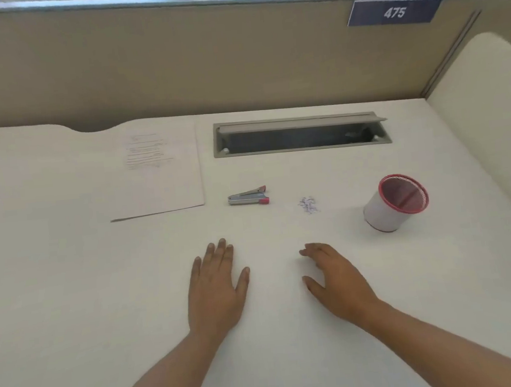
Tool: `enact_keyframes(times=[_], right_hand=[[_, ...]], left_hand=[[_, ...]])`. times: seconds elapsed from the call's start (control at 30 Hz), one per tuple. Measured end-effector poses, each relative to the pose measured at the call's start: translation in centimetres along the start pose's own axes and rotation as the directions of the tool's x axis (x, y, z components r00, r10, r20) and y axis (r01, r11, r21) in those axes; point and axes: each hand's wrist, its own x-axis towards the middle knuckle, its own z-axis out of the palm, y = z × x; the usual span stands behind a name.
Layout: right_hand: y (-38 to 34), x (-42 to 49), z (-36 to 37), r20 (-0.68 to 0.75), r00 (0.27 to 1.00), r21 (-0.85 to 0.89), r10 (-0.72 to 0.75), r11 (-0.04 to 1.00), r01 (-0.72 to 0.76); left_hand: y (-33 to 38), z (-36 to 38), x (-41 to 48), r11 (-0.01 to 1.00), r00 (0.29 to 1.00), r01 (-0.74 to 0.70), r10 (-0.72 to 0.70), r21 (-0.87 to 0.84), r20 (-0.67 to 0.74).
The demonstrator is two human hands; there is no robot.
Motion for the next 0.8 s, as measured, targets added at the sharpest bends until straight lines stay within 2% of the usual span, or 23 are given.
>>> enact_keyframes(times=[0.07,0.2,0.33,0.8], right_hand=[[0.5,1.8,-1.7,-0.033,0.997,0.049,0.069,0.997,-0.068],[2.1,6.9,-4.6,-0.04,0.976,-0.013,0.214,0.977,-0.215],[3.0,11.1,-5.7,0.001,0.96,-0.078,0.279,0.957,-0.278],[1.8,14.9,-4.6,0.139,0.989,-0.361,0.057,0.932,-0.003]], left_hand=[[0.2,0.2,0.0,1.0,1.0,0.008,-0.008,-0.003,-0.007],[0.3,0.7,-0.1,1.0,0.999,0.01,-0.01,-0.003,-0.042],[0.4,0.8,-0.1,1.0,0.998,0.018,-0.019,-0.016,-0.054],[0.3,1.0,0.1,0.999,0.997,0.041,-0.043,-0.023,-0.062]])
